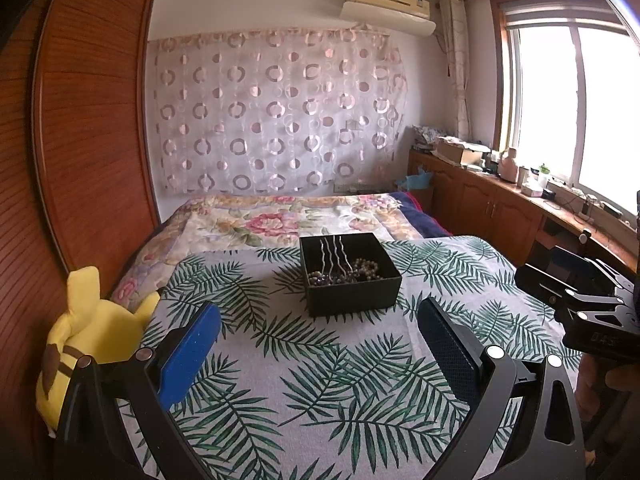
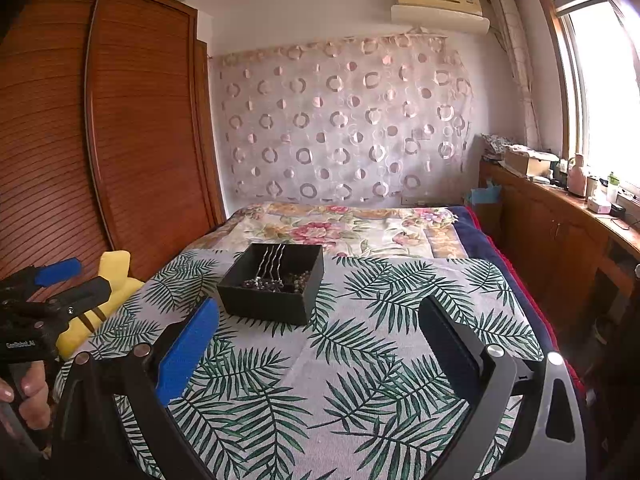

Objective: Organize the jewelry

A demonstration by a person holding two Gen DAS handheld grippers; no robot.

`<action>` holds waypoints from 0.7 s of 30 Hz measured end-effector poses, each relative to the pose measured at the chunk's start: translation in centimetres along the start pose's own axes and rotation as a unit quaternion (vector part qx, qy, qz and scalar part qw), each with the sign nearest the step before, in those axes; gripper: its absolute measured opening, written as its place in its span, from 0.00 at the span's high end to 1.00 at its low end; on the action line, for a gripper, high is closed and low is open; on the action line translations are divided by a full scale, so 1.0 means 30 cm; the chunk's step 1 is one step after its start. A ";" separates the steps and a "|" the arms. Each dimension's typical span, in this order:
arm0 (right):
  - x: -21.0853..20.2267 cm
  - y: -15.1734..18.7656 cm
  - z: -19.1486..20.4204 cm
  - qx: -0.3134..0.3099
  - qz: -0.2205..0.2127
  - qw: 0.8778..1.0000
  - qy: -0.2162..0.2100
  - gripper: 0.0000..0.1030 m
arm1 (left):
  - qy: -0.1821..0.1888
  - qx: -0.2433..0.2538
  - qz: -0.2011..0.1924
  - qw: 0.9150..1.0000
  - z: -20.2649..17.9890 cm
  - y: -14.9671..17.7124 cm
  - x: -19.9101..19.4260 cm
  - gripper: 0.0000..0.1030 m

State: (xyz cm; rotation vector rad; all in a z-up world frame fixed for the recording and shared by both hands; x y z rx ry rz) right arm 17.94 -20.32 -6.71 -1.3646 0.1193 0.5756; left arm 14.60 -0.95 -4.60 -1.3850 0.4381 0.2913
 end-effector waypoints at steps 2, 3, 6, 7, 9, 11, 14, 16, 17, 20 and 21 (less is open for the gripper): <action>0.000 -0.002 0.002 -0.001 0.000 1.000 0.000 0.03 | 0.000 0.000 0.000 1.000 0.000 0.001 0.000 0.08; 0.000 0.000 0.001 -0.001 0.000 1.000 0.000 0.03 | 0.000 0.000 0.000 1.000 0.000 0.000 0.000 0.08; 0.000 -0.001 0.000 -0.001 0.000 1.000 0.000 0.03 | 0.001 0.000 -0.001 1.000 0.001 -0.003 -0.005 0.08; 0.000 -0.001 0.001 -0.001 0.000 1.000 0.000 0.03 | 0.001 0.000 -0.001 1.000 0.001 -0.004 -0.005 0.08; -0.001 -0.002 0.002 -0.001 0.000 1.000 0.000 0.03 | 0.000 0.001 0.000 1.000 0.002 -0.003 -0.005 0.08; 0.000 0.000 0.001 -0.001 0.000 1.000 0.000 0.03 | 0.000 0.000 -0.001 1.000 0.001 -0.003 -0.006 0.08; -0.001 0.000 0.001 -0.001 0.000 1.000 0.000 0.03 | 0.000 0.000 0.000 1.000 0.002 -0.002 -0.005 0.08; 0.000 -0.002 0.002 0.000 0.000 1.000 0.000 0.03 | 0.000 0.000 -0.001 1.000 0.001 0.001 -0.004 0.08; -0.001 -0.001 0.001 0.000 0.000 1.000 0.000 0.03 | 0.000 -0.001 -0.001 1.000 0.002 -0.004 -0.008 0.08; -0.001 -0.001 0.002 -0.002 0.000 1.000 0.000 0.03 | 0.000 -0.001 -0.001 1.000 0.001 -0.006 -0.010 0.08; -0.001 -0.003 0.002 -0.001 0.000 1.000 0.001 0.03 | -0.001 0.000 -0.001 1.000 0.002 -0.007 -0.009 0.08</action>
Point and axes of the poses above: each gripper's, at about its wrist camera, not at the fingertips, and x roughly the way its jaws point, z to its left, y to its underside, the point moved 9 cm from there along x, roughly the way its jaws point, and after that the axes turned 9 degrees about x, right-handed, at the moved point
